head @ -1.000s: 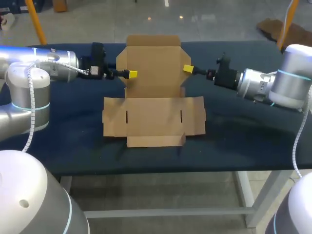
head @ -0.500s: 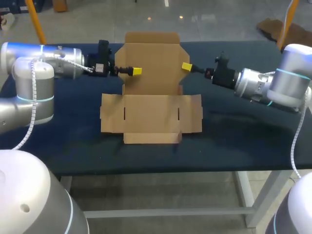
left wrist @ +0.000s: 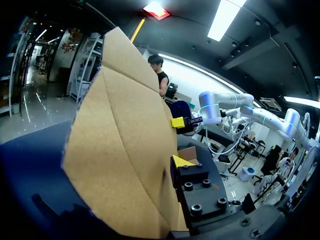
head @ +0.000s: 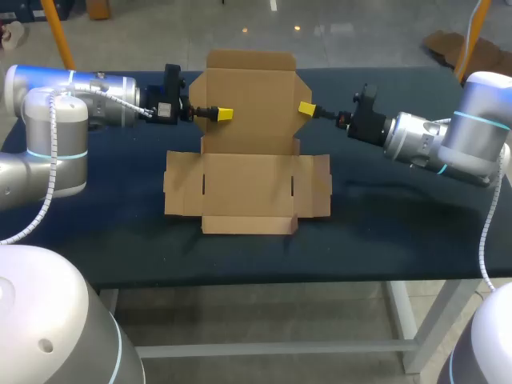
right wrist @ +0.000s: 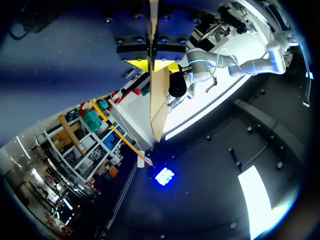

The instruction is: Assemble the packaging by folding the flat box into shape, placing the metal phone stand inside, and closing the box properly

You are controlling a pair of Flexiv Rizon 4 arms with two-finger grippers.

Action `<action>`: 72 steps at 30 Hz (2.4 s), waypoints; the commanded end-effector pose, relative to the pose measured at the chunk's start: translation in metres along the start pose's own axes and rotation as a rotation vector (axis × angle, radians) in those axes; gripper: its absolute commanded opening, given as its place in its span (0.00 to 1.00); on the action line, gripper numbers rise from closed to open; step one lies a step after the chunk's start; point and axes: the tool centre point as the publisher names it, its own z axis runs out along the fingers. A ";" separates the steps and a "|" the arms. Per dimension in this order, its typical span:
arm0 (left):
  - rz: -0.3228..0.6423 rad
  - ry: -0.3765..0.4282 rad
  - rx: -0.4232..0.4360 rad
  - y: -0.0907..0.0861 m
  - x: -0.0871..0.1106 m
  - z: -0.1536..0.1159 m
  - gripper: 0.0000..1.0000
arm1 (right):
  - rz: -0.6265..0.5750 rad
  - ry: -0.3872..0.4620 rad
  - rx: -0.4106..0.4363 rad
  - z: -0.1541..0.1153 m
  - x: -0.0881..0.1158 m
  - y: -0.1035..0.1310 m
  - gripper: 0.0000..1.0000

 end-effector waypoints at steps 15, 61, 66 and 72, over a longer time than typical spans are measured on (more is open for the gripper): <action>0.014 0.035 -0.019 -0.001 -0.004 0.004 0.00 | 0.005 0.010 0.003 0.000 -0.004 0.004 0.12; 0.104 0.121 0.037 -0.066 -0.007 0.028 0.00 | -0.262 -0.484 0.119 -0.112 0.080 -0.008 0.00; 0.104 0.121 0.037 -0.066 -0.007 0.028 0.00 | -0.262 -0.484 0.119 -0.112 0.080 -0.008 0.00; 0.104 0.121 0.037 -0.066 -0.007 0.028 0.00 | -0.262 -0.484 0.119 -0.112 0.080 -0.008 0.00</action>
